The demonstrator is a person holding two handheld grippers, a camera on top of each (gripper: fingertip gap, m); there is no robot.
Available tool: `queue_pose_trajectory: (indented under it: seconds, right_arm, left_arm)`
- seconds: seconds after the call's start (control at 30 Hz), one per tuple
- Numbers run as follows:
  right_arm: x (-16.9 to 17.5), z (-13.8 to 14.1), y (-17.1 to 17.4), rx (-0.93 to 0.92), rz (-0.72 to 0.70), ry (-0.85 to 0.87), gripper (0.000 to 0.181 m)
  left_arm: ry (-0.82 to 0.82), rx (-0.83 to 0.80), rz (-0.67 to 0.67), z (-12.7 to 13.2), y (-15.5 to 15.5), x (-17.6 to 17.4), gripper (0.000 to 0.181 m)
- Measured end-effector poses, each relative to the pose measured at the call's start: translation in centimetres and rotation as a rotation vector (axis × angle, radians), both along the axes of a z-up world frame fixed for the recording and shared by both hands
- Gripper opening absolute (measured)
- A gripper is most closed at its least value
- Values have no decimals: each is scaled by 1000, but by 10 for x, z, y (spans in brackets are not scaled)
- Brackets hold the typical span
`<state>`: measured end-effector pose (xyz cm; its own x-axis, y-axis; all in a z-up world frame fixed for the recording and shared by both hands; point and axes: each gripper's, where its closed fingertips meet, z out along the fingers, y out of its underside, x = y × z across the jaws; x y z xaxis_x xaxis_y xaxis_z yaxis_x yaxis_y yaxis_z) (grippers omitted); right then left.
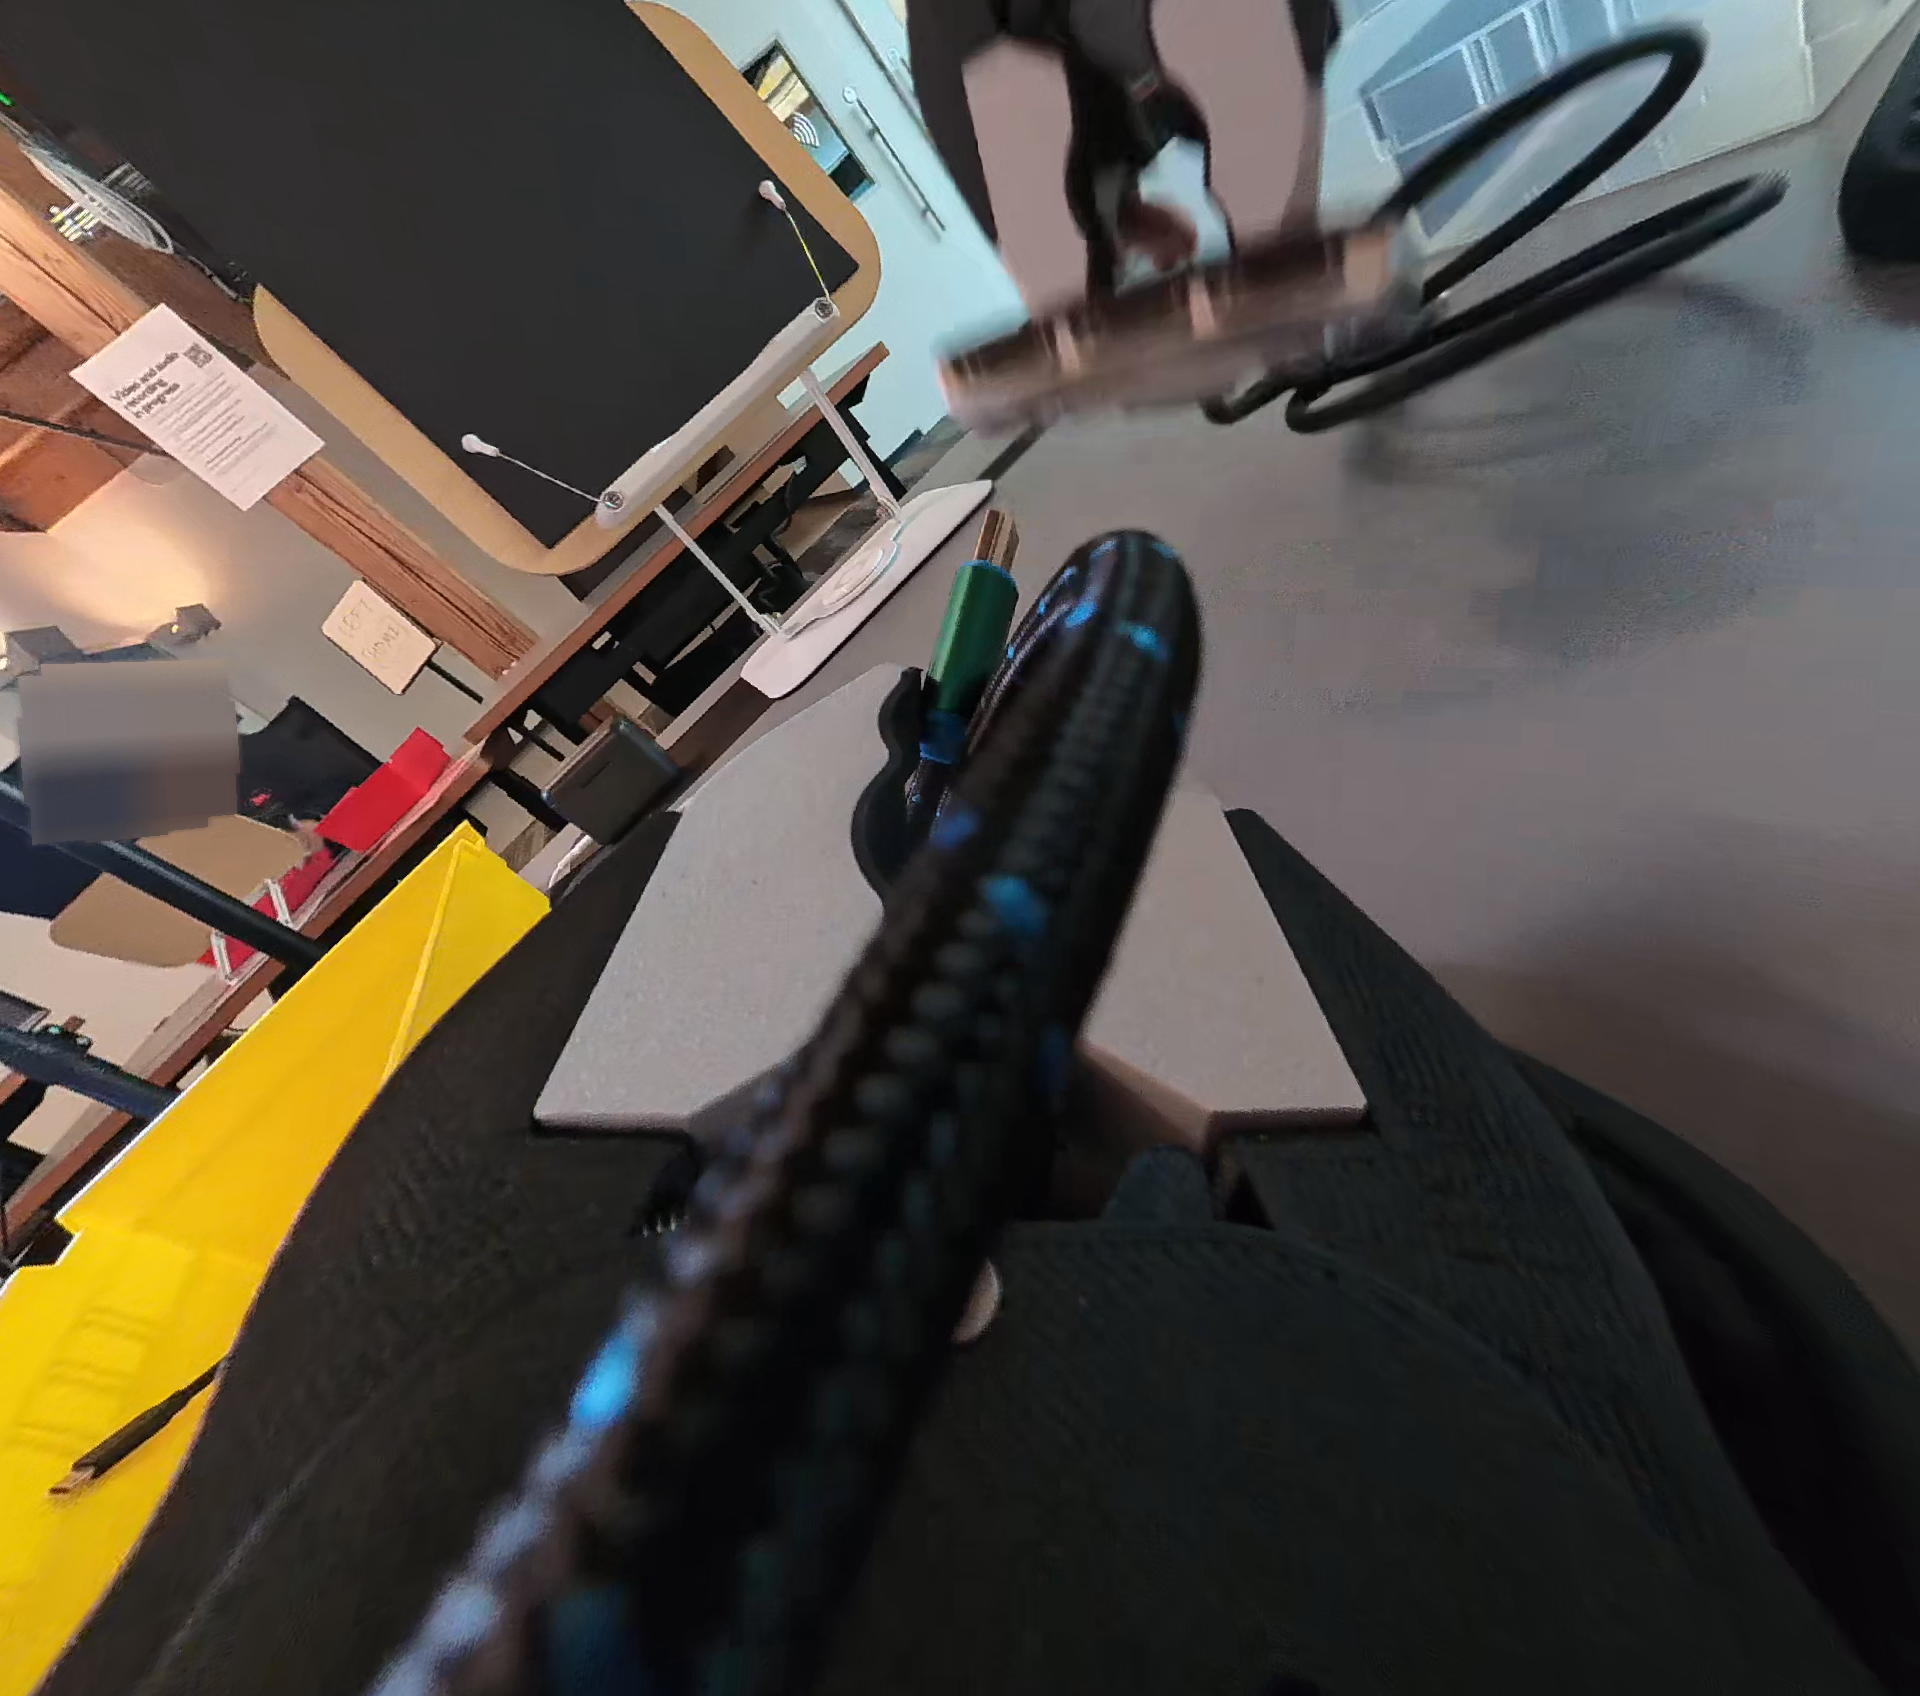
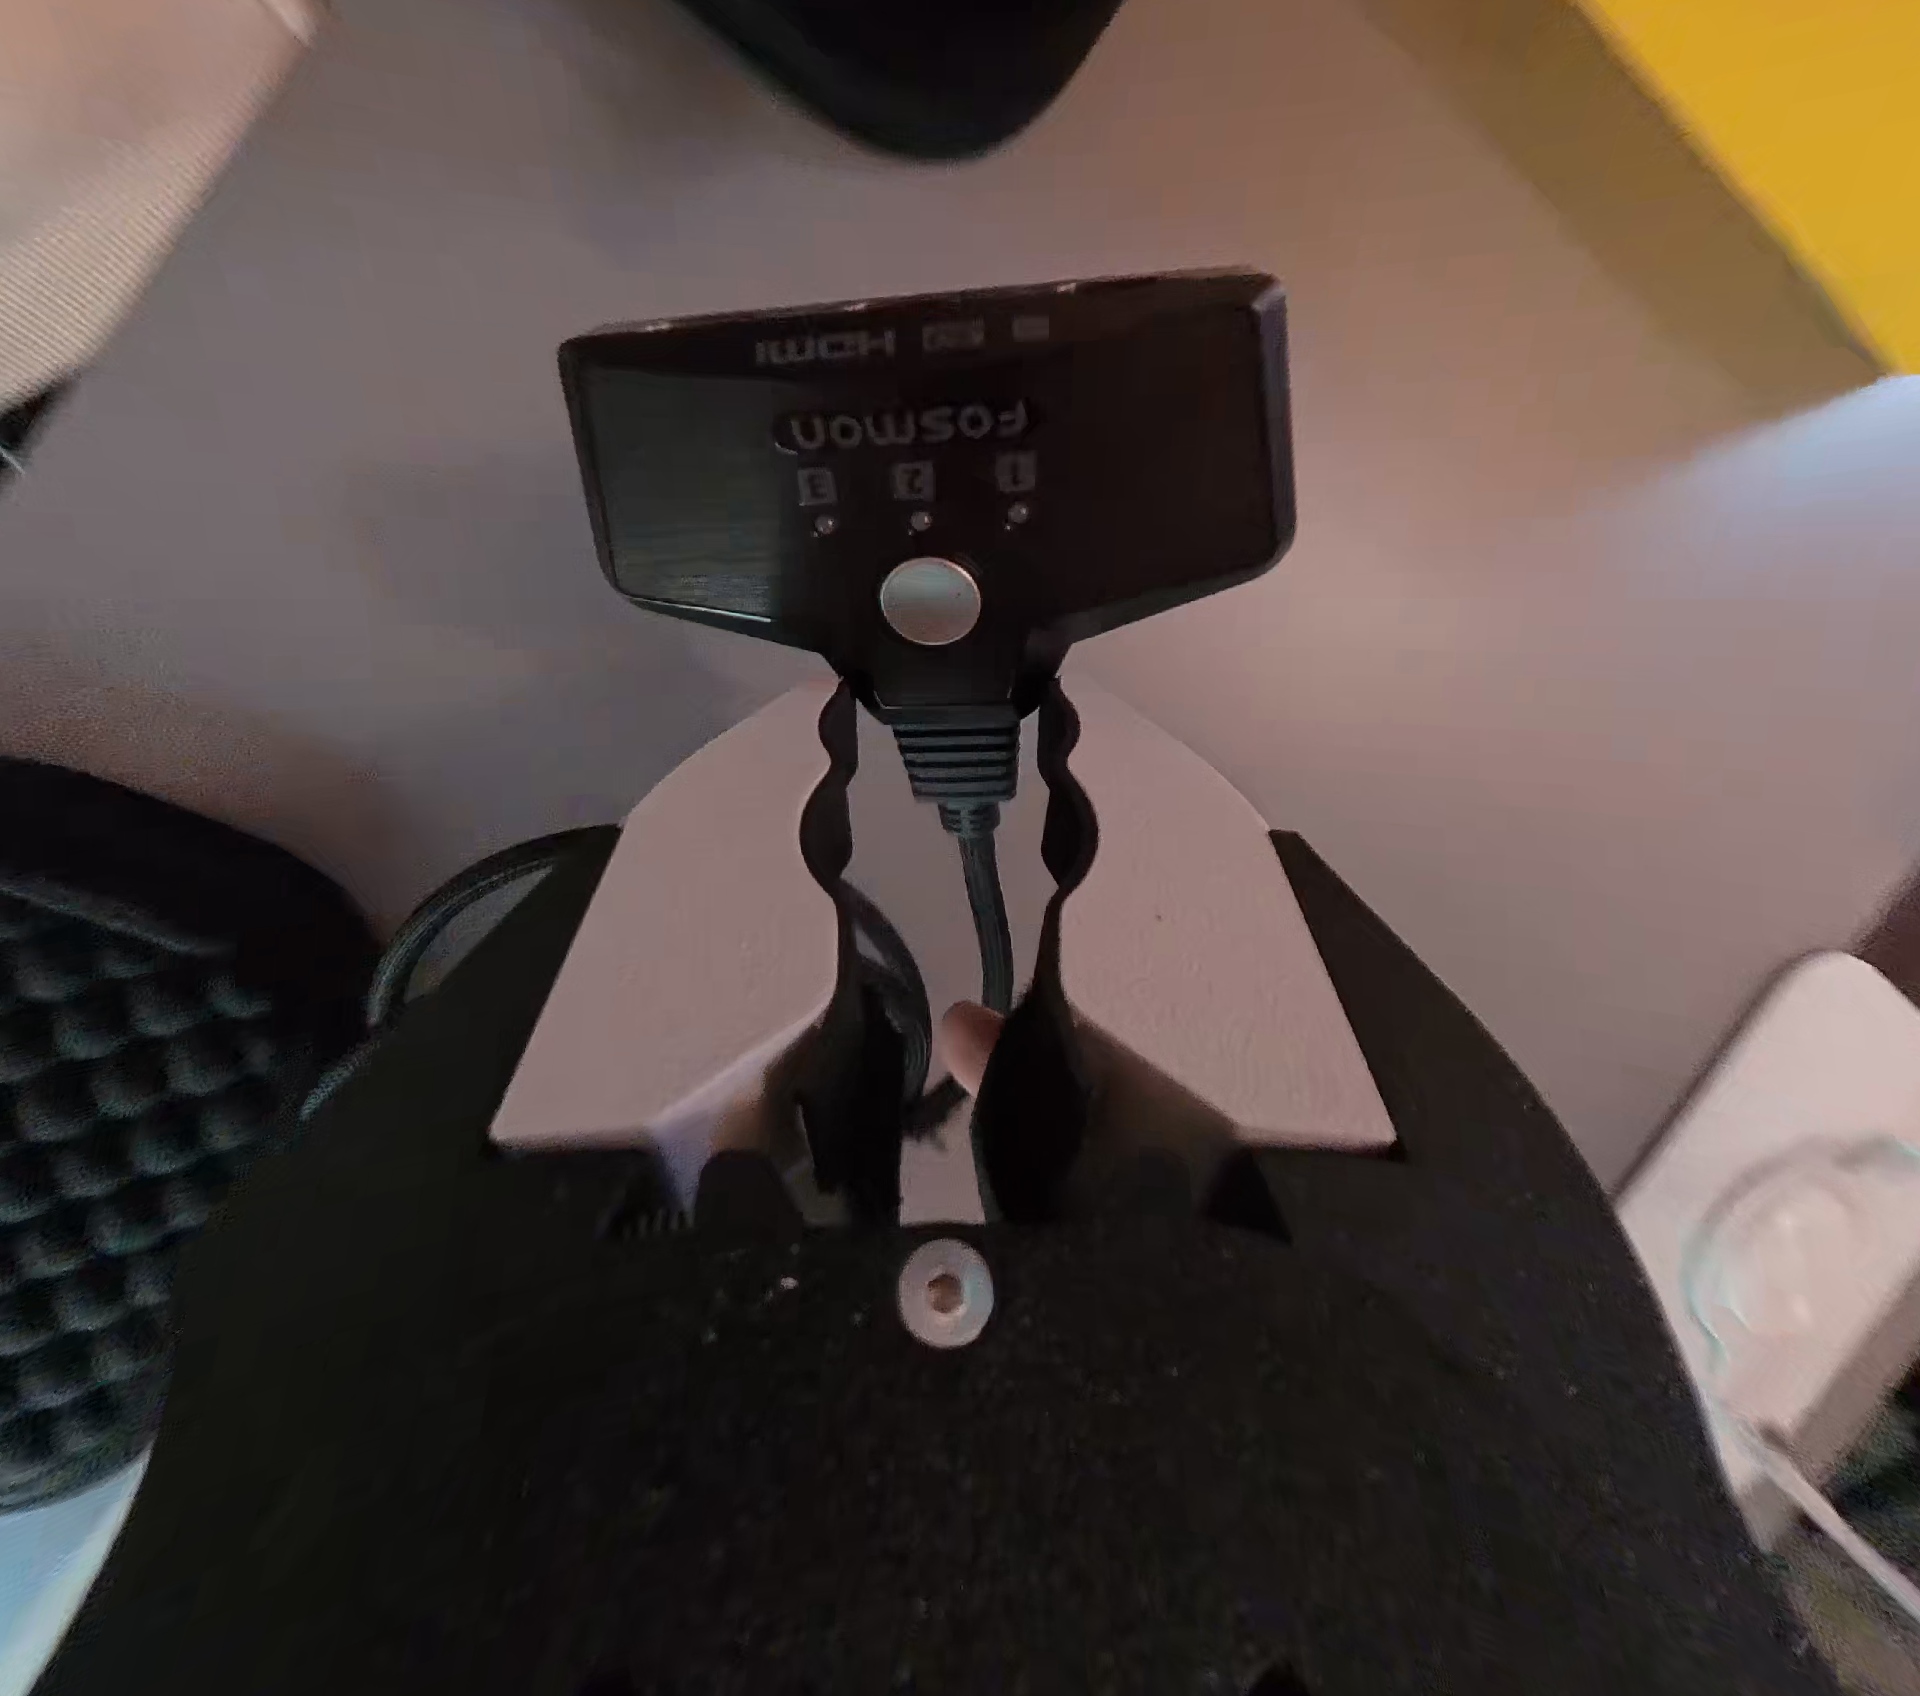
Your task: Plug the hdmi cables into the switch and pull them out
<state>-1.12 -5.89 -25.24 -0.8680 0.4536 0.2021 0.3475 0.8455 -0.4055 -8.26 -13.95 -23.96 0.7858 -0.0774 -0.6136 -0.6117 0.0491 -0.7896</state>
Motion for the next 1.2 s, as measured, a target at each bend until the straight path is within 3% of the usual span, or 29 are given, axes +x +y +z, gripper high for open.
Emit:
queue_pose_trajectory:
  seconds: [0.07, 0.1, 0.17, 0.2, 0.27, 0.3, 0.37, 0.43, 0.53, 0.57, 0.63, 0.73, 0.87, 0.97, 1.1, 1.2]
  right_arm:
    - [12, 42, -10, -13, -48, 81, 32]
    - [20, 64, -15, -29, -73, 125, 31]
    - [38, 106, -24, -62, -135, 216, 27]
    - [50, 125, -25, -65, -161, 257, 0]
    - [72, 159, -33, -168, -241, 344, 0]
    - [79, 157, -27, -136, -308, 361, 0]
    - [83, 105, -11, -14, -529, 316, 0]
    - [73, 46, -49, -209, -572, 351, 0]
    - [77, 27, -94, -561, -537, 513, 5]
    - [88, 23, -102, -610, -510, 480, 25]
    - [110, 12, -96, -498, -470, 452, 57]
    - [138, -17, -79, -168, -356, 408, 71]
    - [130, -50, -91, -14, -219, 332, 79]
    - [126, -65, -85, 17, -140, 202, 76]
    - [116, -66, -78, 78, 3, 126, 45]
    - [105, -75, -76, 161, 81, 114, 52]
  left_arm:
    - [11, 2, 2, 0, 0, 1, 151]
    - [14, 3, 2, 0, 0, 1, 14]
    - [15, 6, 1, 0, -1, 2, 14]
    - [14, 8, 0, 0, -1, 2, 14]
    - [7, 7, -2, 0, -1, 2, 14]
    - [4, 2, -2, 0, 0, 3, 14]
    - [31, -32, -8, -5, 3, 9, 14]
    - [107, -67, 5, -14, 5, 14, 14]
    - [164, -82, 19, -21, 3, 12, 14]
    - [159, -87, 13, -21, 3, 13, 14]
    - [156, -101, 9, -23, 5, 13, 15]
    - [175, -105, 11, -25, 6, 13, 14]
    - [221, -135, 9, -33, 7, 16, 14]
    - [222, -125, 1, -32, 6, 17, 14]
    - [208, -118, -9, -30, 5, 17, 14]
    - [213, -116, -7, -31, 5, 17, 14]
